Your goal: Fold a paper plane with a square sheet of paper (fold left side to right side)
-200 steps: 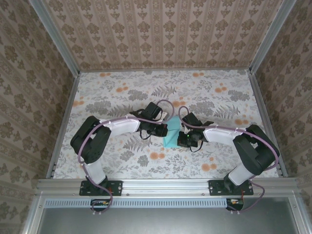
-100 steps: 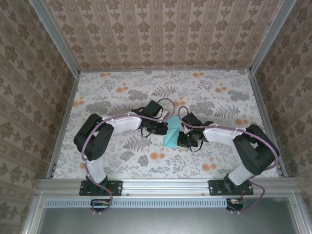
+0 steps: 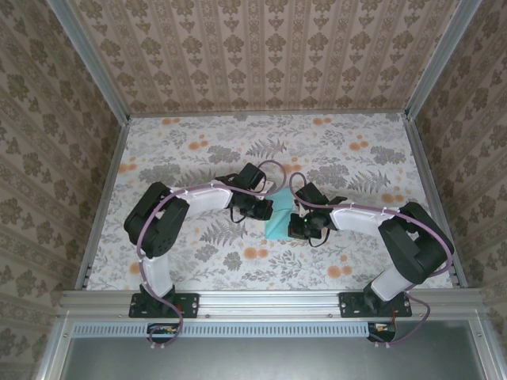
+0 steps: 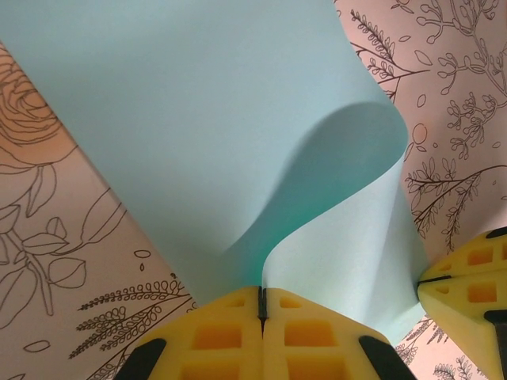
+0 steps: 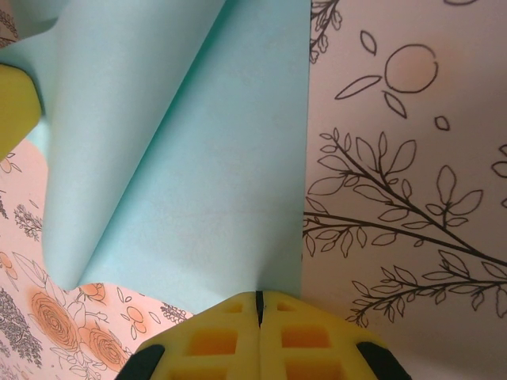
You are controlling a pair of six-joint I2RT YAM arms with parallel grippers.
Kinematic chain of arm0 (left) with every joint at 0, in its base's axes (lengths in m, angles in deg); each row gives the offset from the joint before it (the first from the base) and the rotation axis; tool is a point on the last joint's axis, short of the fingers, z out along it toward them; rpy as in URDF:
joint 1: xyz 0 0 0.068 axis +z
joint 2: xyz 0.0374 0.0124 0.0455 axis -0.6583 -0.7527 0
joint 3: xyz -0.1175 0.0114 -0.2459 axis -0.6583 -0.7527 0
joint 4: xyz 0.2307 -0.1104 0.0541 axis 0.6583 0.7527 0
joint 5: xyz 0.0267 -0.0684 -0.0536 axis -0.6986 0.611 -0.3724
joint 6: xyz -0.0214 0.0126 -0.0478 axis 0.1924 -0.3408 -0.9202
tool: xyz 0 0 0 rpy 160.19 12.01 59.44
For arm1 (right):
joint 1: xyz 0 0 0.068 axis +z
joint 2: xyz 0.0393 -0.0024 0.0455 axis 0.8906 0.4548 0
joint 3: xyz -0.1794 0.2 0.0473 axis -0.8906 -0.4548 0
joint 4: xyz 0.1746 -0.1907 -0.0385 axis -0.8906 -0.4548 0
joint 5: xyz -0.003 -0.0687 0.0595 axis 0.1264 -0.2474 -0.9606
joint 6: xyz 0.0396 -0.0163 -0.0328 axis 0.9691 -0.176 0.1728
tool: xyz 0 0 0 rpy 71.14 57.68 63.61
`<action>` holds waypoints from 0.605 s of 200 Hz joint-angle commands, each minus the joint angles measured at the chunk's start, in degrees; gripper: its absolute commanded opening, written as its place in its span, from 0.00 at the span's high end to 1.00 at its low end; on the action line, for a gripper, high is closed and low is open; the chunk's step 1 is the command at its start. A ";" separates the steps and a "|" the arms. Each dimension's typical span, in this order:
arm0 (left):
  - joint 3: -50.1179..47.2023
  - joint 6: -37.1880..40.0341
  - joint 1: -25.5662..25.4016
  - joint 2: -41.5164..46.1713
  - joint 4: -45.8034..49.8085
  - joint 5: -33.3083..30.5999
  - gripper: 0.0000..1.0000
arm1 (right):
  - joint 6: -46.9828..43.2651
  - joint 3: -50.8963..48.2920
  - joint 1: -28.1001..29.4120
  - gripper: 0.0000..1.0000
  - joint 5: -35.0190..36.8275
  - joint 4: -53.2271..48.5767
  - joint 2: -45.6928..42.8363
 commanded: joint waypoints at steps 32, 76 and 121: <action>2.40 1.97 0.46 -1.52 1.79 -0.31 1.00 | -0.96 -0.12 0.32 1.00 2.63 -5.26 2.00; 2.53 2.20 0.52 -1.96 2.12 -0.79 1.00 | -1.16 0.06 0.32 1.00 2.63 -5.57 2.21; 2.45 2.48 0.59 -1.97 2.56 -1.04 1.00 | -1.33 0.15 0.32 1.00 2.63 -5.75 2.45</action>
